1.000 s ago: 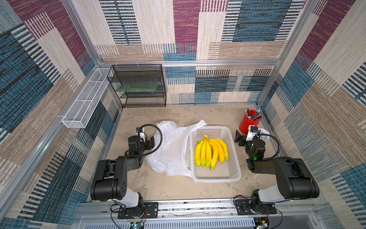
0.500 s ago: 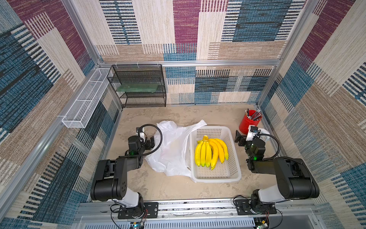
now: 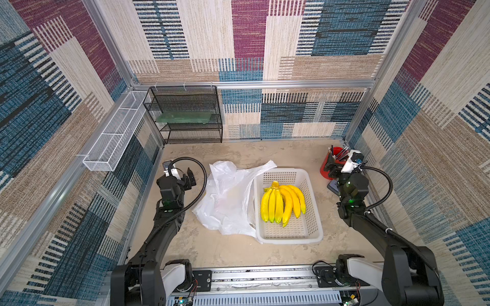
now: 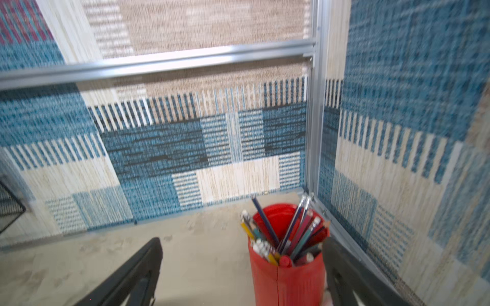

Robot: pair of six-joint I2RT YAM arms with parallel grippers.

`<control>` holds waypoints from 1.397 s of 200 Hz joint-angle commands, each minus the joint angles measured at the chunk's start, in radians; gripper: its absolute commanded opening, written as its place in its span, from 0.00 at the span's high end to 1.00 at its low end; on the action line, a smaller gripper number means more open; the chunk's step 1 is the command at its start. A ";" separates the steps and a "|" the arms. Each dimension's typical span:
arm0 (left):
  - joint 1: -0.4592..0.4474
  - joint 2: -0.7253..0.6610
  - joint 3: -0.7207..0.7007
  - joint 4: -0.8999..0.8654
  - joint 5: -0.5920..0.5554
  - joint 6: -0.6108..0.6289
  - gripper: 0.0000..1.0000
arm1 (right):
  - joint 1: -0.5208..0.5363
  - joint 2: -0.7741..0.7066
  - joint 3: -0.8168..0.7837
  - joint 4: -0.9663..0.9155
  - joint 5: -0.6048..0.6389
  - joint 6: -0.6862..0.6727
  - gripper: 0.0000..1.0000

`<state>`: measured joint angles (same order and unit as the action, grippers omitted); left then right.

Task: Place the banana into a plastic bag & tie a knot
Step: Pick up the plastic bag at the center of the board.

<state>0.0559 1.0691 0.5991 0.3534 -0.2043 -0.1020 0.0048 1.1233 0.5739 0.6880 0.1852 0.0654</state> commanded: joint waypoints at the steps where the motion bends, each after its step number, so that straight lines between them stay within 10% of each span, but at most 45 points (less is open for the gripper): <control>1: -0.001 -0.057 0.116 -0.155 -0.085 -0.016 0.00 | 0.034 -0.063 0.139 -0.109 0.095 0.014 0.05; 23: 0.001 -0.067 0.342 -0.414 -0.233 -0.213 0.00 | 0.027 -0.041 0.430 -0.506 0.191 0.340 0.05; 37: 0.010 -0.012 0.583 -0.960 -0.317 -0.629 0.00 | -0.016 0.020 0.622 -0.941 0.259 0.699 0.05; 47: 0.026 0.015 0.646 -1.129 -0.309 -0.843 0.00 | -0.071 0.033 0.616 -0.898 0.062 0.661 0.05; 58: 0.070 0.015 0.622 -1.057 -0.068 -0.821 0.03 | -0.063 0.024 0.584 -0.810 -0.085 0.564 0.05; 89: -0.035 0.071 0.498 -1.049 0.487 -1.008 0.04 | 0.207 0.053 0.693 -0.969 0.131 0.377 0.02; 124: -0.499 -0.103 0.283 -1.093 0.320 -1.150 0.14 | 0.480 0.074 0.698 -1.058 0.162 0.289 0.02; 174: -0.842 0.030 0.226 -1.128 0.352 -1.223 0.18 | 0.715 0.129 0.661 -1.134 0.114 0.298 0.00; 279: -0.972 0.156 0.093 -0.670 0.336 -1.630 0.21 | 0.725 0.129 0.635 -1.144 0.030 0.264 0.01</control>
<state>-0.9127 1.1805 0.6621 -0.4595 0.1822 -1.6547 0.7292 1.2613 1.2102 -0.4496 0.2424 0.3500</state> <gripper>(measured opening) 0.819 0.988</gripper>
